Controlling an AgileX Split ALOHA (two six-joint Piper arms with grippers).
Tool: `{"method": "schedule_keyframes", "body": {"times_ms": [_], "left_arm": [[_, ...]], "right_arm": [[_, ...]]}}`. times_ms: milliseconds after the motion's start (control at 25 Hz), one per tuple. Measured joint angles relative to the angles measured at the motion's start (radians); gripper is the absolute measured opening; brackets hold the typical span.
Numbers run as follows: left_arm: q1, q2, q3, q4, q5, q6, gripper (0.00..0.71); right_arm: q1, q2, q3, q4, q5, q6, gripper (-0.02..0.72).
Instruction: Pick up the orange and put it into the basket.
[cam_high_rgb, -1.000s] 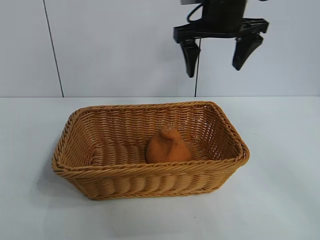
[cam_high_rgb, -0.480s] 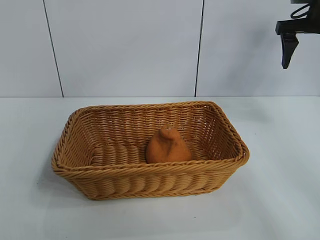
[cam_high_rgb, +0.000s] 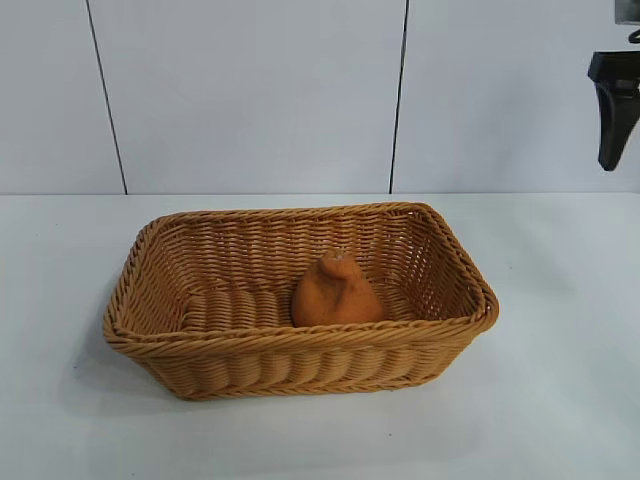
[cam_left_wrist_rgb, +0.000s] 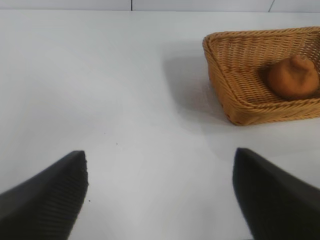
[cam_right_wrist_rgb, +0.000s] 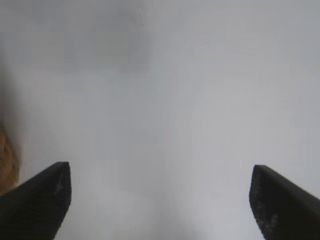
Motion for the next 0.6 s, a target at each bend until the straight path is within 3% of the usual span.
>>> {"method": "schedule_keyframes", "body": {"times_ms": [200, 400, 600], "left_arm": [[0.0, 0.0, 0.0, 0.0, 0.0, 0.0, 0.571], [0.0, 0.0, 0.0, 0.0, 0.0, 0.0, 0.571], [0.0, 0.0, 0.0, 0.0, 0.0, 0.0, 0.571]], "right_arm": [[0.0, -0.298, 0.239, -0.002, -0.02, -0.002, 0.661], [0.0, -0.636, 0.488, -0.002, -0.161, -0.024, 0.661], [0.0, -0.933, 0.534, 0.002, -0.197, -0.042, 0.661]]}}
